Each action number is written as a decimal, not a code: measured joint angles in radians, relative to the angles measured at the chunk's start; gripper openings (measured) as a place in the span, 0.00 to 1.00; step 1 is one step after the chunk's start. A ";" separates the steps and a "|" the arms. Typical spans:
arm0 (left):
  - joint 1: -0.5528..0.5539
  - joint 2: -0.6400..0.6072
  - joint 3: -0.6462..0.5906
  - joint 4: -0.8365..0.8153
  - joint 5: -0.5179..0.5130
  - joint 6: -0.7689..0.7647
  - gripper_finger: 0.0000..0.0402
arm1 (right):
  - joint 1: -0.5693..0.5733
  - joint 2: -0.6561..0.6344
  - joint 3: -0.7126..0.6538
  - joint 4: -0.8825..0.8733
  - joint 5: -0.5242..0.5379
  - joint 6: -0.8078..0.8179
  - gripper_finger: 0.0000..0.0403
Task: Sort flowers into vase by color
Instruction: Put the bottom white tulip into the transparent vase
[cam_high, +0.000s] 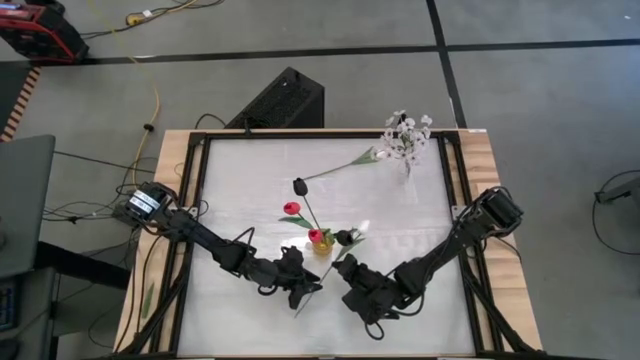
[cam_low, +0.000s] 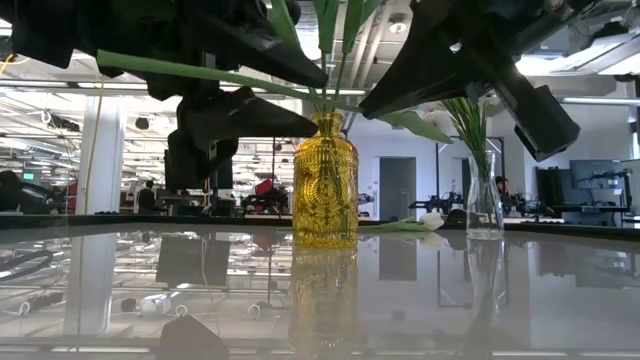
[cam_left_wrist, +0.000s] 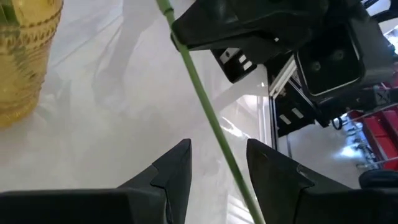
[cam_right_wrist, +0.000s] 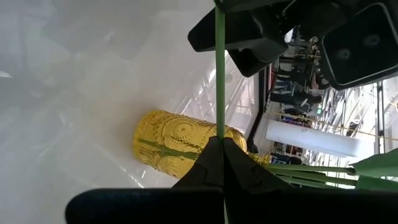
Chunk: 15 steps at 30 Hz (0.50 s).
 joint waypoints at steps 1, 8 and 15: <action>0.001 0.000 0.000 0.001 -0.002 0.006 0.35 | 0.002 0.000 0.000 0.000 0.000 -0.009 0.04; 0.011 0.000 0.000 0.000 0.000 0.044 0.17 | 0.015 0.000 0.000 0.006 0.000 -0.032 0.05; 0.014 0.000 0.000 0.018 -0.001 0.078 0.01 | 0.015 0.000 0.000 0.004 0.038 -0.034 0.05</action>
